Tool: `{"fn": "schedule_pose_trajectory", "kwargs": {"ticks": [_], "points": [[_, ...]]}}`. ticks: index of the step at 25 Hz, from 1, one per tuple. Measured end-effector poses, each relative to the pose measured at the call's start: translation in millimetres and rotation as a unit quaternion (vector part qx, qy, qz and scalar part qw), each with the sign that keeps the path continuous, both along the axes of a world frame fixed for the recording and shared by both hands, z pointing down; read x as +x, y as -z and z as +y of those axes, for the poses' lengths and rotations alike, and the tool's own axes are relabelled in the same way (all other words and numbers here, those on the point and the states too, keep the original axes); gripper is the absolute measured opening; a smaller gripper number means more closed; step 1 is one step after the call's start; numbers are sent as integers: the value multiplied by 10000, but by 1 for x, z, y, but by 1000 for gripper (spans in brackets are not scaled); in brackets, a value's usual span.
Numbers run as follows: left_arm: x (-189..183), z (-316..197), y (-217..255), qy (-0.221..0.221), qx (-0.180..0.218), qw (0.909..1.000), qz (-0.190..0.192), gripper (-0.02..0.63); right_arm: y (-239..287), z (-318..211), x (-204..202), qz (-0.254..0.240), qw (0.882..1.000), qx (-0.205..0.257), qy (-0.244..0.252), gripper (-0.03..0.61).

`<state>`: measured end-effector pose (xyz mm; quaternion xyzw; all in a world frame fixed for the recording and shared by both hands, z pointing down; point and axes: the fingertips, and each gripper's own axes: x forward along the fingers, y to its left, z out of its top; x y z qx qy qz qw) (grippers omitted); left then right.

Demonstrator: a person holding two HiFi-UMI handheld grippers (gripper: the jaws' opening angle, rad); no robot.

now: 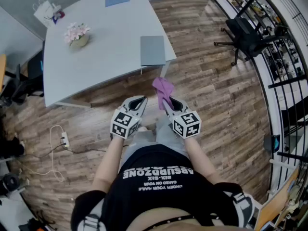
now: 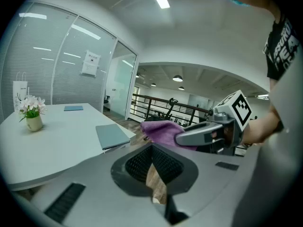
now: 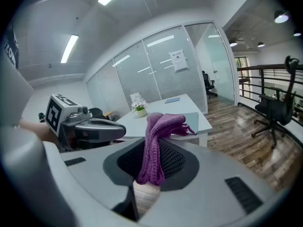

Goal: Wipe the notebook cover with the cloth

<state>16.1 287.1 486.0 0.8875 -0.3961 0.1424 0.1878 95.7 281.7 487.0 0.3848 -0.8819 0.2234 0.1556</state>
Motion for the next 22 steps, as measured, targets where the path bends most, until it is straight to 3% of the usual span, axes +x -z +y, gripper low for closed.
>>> {"fn": "schedule_pose_trajectory", "kwargs": {"ticks": [9,16,22], "points": [[-4,-2,-11,-175,-162,9997,84,17,5,5,14,116,9995,30,-295,83],[7,-44,-25,-142,-343,9993,110,17,-9,-53,49,402,9979,-60,-502,83],[-10,-103,-17,263,-267,9993,-36,17,0,-130,54,323,9983,53,-474,83]]}}
